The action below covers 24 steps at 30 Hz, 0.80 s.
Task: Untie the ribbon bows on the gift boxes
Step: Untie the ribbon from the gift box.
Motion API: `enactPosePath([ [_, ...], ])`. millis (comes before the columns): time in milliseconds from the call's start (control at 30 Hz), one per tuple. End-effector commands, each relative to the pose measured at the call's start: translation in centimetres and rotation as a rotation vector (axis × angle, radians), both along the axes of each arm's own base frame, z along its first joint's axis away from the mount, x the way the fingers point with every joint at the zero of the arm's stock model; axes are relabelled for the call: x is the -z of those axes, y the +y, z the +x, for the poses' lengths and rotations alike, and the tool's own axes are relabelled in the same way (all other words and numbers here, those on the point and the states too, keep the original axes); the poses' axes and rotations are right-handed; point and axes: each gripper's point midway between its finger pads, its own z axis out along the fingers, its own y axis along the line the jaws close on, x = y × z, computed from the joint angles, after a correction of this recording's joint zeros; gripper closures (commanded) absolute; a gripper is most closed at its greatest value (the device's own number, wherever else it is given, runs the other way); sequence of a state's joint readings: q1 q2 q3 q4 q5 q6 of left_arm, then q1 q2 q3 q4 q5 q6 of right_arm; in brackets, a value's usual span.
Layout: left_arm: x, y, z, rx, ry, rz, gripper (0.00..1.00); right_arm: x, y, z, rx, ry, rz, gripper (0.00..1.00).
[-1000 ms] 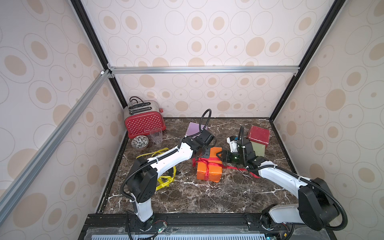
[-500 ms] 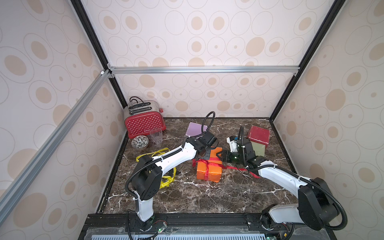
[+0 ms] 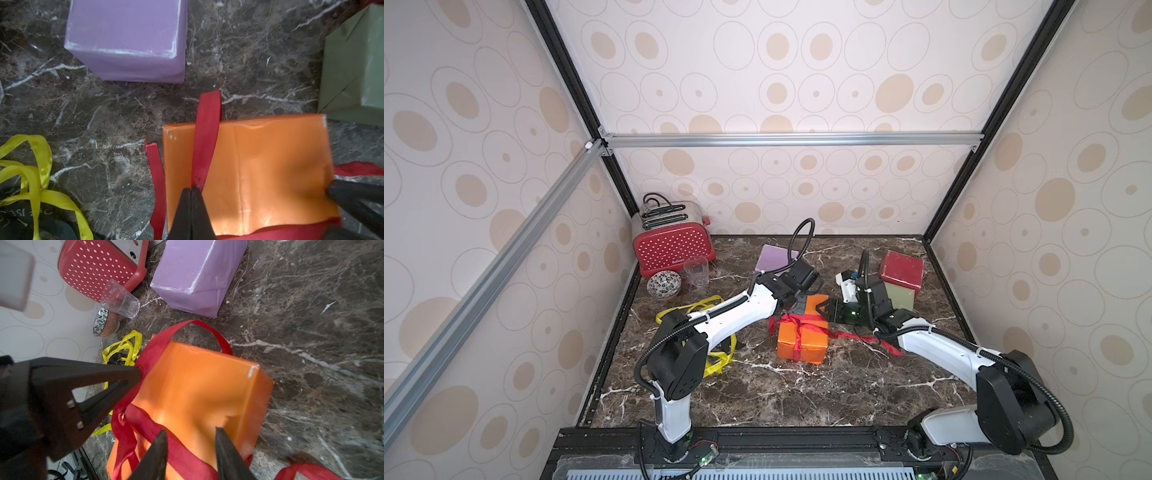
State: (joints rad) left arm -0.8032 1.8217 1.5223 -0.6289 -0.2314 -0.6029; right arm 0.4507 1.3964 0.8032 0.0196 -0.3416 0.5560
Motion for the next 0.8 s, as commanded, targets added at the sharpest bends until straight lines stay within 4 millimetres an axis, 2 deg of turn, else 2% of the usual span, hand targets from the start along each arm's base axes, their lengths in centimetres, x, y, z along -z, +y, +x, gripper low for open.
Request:
enactPosePath([
  [0,-5.9,0.0,1.1,-0.023,-0.162,-0.101,1.0,0.6,0.2,-0.1,-0.008,0.037,-0.02,0.62],
  [200,-10.5,0.2,1.6,-0.044,-0.298,-0.194,1.0,1.8,0.3,0.0,-0.004,0.099,-0.047,0.7],
  [467,-15.3,-0.2,2.7,-0.044,-0.412,-0.256,1.0,2.8,0.5,-0.1,-0.017,0.156,-0.065,0.79],
  [600,-16.9,0.6,4.0,-0.083,-0.446,-0.268,0.98,2.8,0.5,-0.1,-0.02,0.157,-0.064,0.79],
  [767,-17.6,2.4,6.7,-0.173,-0.436,-0.276,0.96,2.9,0.7,0.0,-0.025,0.164,-0.062,0.8],
])
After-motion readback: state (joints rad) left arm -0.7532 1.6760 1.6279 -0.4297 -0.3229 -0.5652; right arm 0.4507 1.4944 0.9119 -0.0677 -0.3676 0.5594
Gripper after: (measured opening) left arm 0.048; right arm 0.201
